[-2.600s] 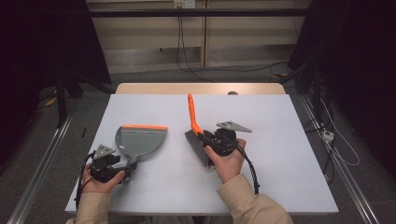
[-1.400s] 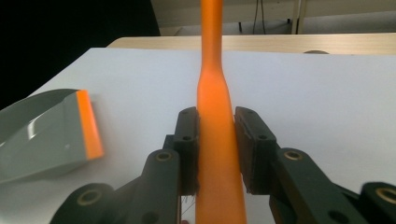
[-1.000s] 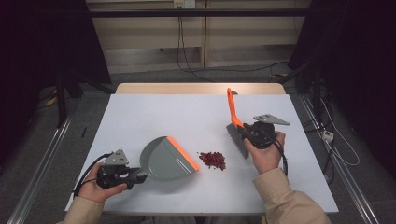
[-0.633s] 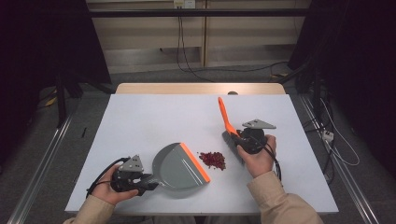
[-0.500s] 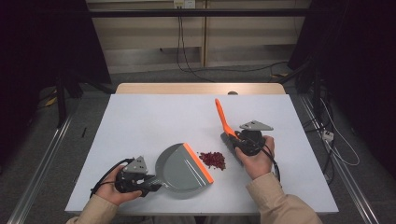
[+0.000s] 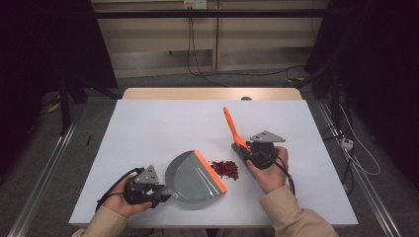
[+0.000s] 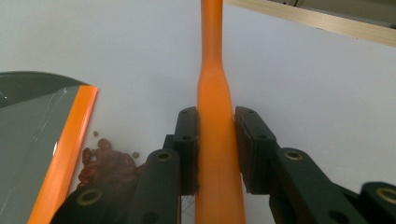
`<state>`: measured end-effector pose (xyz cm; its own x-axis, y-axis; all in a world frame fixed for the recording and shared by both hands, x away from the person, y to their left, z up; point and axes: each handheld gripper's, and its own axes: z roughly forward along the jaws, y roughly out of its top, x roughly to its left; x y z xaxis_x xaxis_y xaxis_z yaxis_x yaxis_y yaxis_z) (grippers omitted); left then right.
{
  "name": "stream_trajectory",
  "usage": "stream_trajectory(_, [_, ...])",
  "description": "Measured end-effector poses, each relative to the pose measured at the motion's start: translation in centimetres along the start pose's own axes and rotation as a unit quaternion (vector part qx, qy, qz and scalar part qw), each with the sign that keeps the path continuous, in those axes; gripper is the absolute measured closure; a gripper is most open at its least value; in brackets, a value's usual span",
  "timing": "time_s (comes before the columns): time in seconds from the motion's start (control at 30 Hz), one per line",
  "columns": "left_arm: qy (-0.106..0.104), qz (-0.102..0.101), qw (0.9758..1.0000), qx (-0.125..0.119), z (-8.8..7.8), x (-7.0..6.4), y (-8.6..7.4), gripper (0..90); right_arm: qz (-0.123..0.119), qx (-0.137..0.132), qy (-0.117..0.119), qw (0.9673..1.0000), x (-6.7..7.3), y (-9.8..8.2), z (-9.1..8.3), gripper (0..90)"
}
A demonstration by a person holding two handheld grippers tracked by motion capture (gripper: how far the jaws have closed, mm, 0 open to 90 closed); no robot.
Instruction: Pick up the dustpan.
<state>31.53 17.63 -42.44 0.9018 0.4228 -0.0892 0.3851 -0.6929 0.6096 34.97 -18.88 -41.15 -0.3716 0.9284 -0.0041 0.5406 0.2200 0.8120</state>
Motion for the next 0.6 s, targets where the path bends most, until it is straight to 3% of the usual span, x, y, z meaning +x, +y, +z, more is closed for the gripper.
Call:
stream_trajectory(0.2, [-0.016, 0.003, 0.9999, 0.003, 0.2, -0.3, 0.4, 63.1, -0.013, -0.007, -0.006, 0.9999, 1.3, -0.4, 0.0, 71.6])
stream_trajectory(0.6, [-0.026, 0.001, 0.9996, 0.007, 0.6, -0.4, 1.0, 62.9, -0.02, -0.006, 0.016, 0.9997, 3.4, -1.0, 0.1, 69.2])
